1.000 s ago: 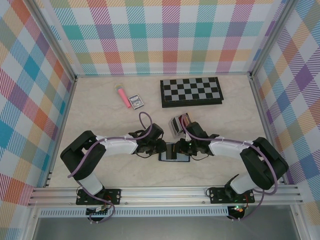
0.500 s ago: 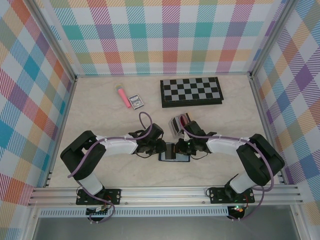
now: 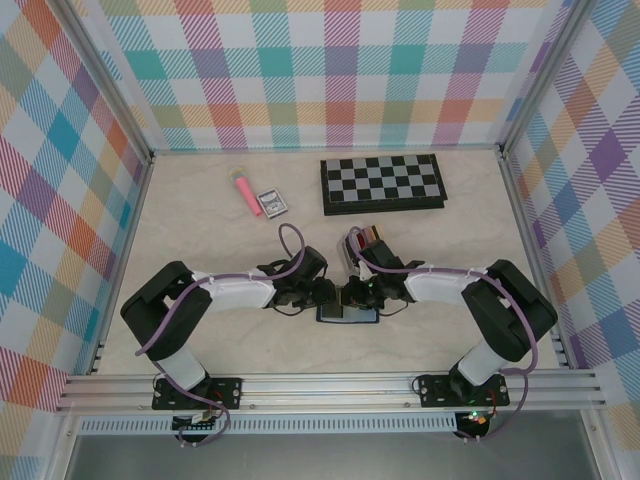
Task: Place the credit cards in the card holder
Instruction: Insert the credit card into the card slot.
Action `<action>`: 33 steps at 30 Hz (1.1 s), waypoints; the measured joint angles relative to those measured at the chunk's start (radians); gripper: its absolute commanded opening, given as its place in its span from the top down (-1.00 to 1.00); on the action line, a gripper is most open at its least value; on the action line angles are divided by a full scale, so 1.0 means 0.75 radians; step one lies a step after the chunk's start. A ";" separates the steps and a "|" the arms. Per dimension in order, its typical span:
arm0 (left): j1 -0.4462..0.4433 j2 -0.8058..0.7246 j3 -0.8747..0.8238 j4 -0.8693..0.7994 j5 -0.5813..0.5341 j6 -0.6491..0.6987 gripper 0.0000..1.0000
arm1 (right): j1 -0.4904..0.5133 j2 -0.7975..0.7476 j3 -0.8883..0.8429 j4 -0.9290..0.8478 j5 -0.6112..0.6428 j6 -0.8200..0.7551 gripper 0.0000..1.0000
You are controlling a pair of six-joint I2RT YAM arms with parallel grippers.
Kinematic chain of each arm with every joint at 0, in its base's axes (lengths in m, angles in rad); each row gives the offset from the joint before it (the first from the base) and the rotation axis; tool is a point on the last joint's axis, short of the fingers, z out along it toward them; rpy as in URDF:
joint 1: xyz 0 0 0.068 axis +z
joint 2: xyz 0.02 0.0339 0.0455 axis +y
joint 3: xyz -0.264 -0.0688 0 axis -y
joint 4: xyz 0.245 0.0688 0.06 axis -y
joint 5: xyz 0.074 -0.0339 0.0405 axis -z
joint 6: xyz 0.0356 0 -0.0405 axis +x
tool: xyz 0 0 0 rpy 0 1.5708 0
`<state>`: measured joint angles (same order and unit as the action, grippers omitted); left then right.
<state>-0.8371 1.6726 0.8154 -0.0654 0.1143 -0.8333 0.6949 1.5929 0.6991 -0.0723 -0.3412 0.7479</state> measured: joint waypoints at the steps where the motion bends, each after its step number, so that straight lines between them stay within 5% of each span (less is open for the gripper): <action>1: 0.000 0.000 0.000 -0.004 -0.002 -0.002 0.38 | 0.000 0.000 0.003 -0.007 0.006 0.000 0.66; 21: 0.000 -0.006 -0.012 -0.008 -0.029 0.006 0.41 | 0.011 -0.070 0.106 -0.441 0.433 -0.099 0.69; 33: -0.003 -0.054 -0.019 -0.041 -0.049 0.037 0.06 | 0.007 -0.287 0.239 -0.687 0.560 -0.216 0.21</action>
<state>-0.8391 1.6318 0.8009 -0.0959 0.0772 -0.8059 0.6998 1.3777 0.8780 -0.5877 0.0788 0.5861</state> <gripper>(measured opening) 0.453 0.372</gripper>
